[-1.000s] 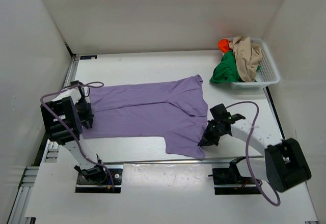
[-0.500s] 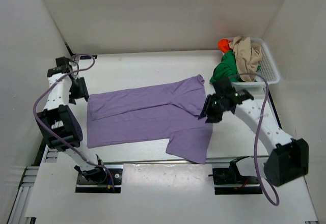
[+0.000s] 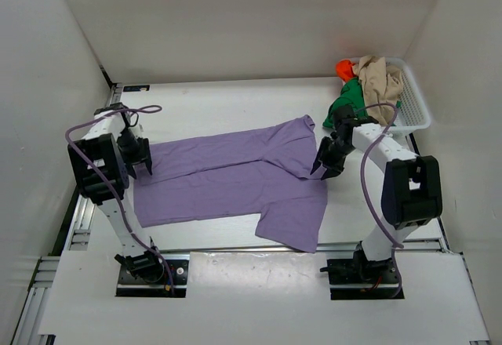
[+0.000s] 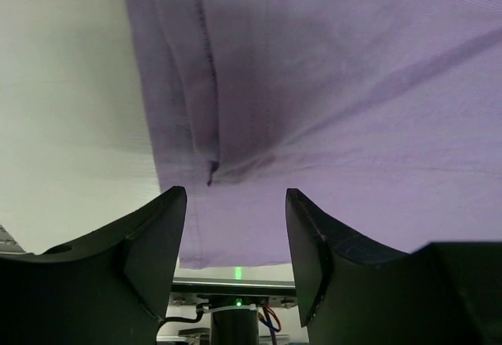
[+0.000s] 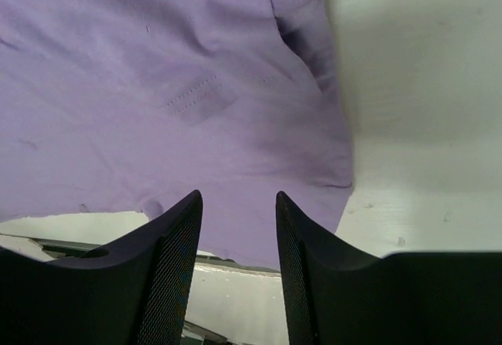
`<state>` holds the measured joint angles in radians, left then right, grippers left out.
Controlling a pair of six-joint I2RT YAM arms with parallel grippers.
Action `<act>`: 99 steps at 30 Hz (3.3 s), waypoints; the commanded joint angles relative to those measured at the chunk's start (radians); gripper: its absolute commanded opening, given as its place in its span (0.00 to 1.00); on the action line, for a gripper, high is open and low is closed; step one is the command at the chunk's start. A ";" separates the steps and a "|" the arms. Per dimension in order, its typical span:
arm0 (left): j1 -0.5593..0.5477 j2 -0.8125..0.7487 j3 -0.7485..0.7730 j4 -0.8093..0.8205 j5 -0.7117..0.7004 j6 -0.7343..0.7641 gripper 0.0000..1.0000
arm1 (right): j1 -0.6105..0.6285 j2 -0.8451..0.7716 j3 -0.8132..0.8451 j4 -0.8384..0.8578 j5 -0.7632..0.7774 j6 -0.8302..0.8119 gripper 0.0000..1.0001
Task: Fold and stack the t-shirts
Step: Fold the flattened tshirt in 1/3 of the way
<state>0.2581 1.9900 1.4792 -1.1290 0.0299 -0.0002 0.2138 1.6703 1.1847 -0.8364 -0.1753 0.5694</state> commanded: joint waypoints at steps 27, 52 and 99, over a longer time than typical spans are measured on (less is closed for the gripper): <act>-0.039 0.033 -0.037 0.081 -0.079 0.000 0.18 | -0.008 0.115 0.108 0.048 0.049 -0.103 0.56; -0.039 -0.014 -0.037 0.072 -0.070 0.000 0.10 | -0.008 0.209 0.129 0.083 0.204 -0.174 0.52; 0.009 0.241 0.621 -0.045 0.212 0.000 0.10 | -0.137 0.407 0.765 0.135 -0.227 0.032 0.16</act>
<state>0.2840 2.2742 2.1212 -1.1912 0.2329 -0.0006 0.0738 2.1147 2.0171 -0.6815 -0.3557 0.6109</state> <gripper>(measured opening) 0.140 0.132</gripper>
